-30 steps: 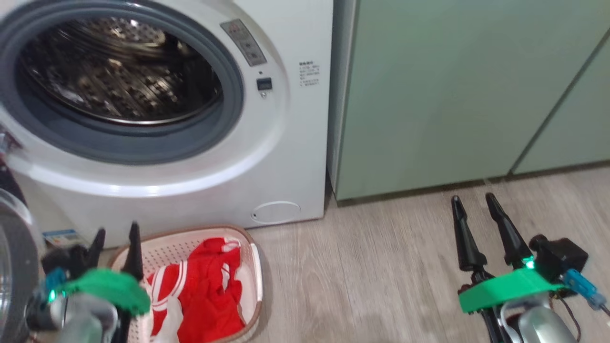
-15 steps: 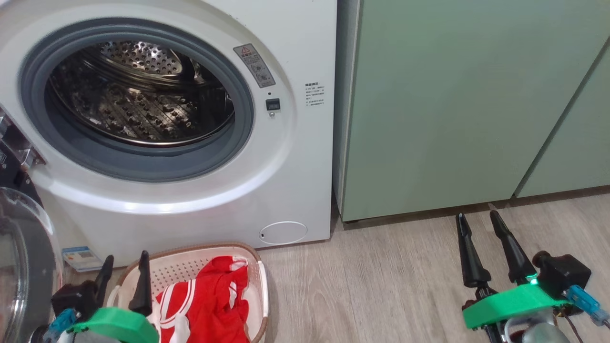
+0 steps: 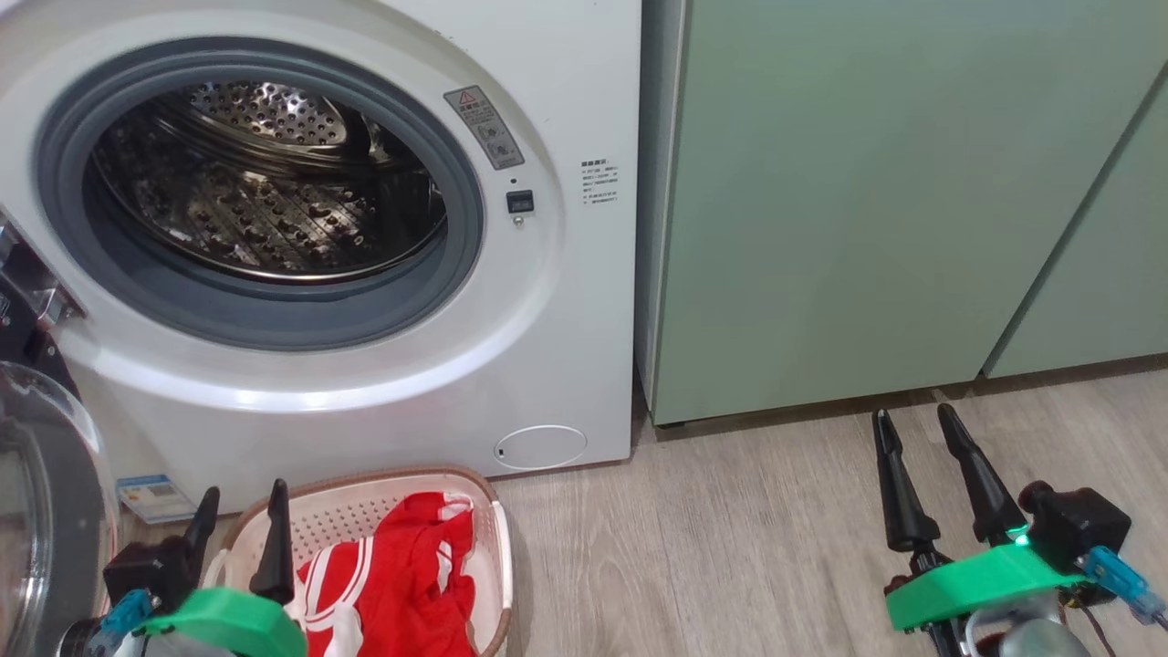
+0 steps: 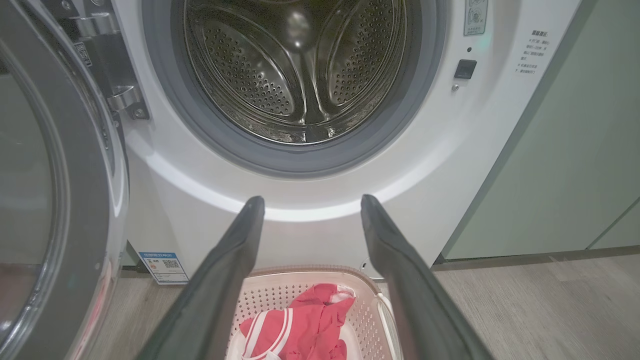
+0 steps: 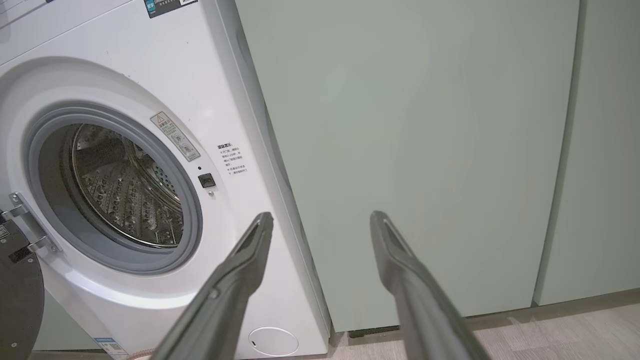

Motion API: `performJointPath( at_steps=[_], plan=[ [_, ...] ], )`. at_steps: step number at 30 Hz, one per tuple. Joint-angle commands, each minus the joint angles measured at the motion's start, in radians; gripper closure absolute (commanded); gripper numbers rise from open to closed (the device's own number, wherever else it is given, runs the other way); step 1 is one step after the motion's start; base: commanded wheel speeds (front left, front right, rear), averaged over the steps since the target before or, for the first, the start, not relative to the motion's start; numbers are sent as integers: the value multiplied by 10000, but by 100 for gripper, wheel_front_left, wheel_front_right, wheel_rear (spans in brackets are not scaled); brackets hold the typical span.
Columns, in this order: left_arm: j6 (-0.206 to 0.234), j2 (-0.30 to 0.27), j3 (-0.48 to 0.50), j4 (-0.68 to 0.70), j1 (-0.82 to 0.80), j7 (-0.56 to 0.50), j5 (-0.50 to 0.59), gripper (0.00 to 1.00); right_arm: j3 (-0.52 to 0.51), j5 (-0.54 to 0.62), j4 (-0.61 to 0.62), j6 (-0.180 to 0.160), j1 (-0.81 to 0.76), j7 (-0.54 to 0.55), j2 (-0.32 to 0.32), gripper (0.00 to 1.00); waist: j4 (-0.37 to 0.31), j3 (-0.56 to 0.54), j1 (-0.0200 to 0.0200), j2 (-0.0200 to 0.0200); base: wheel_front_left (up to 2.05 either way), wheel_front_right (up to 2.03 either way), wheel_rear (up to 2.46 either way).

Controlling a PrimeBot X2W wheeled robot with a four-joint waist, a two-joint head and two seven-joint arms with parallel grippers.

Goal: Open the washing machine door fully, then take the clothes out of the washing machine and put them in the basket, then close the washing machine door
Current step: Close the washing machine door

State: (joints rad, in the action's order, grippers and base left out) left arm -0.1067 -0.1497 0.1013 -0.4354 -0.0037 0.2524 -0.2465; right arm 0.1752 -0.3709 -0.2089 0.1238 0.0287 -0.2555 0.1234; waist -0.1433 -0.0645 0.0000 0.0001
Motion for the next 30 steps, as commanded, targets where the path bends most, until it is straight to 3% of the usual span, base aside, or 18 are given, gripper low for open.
performJointPath(
  at_steps=[1,15,30],
  plan=[
    [-50,-189,382,265,-523,93,64,0,188,-11,275,69,264,-63,113,0,-4,10,0,-1,0,0,0],
    [-111,-197,516,192,-594,93,157,0,170,-24,265,69,270,-63,74,0,49,45,0,-1,-22,18,3],
    [-131,-177,607,146,-663,93,203,0,142,-16,234,69,268,-63,-2,0,5,126,0,-1,-186,167,19]
  ],
)
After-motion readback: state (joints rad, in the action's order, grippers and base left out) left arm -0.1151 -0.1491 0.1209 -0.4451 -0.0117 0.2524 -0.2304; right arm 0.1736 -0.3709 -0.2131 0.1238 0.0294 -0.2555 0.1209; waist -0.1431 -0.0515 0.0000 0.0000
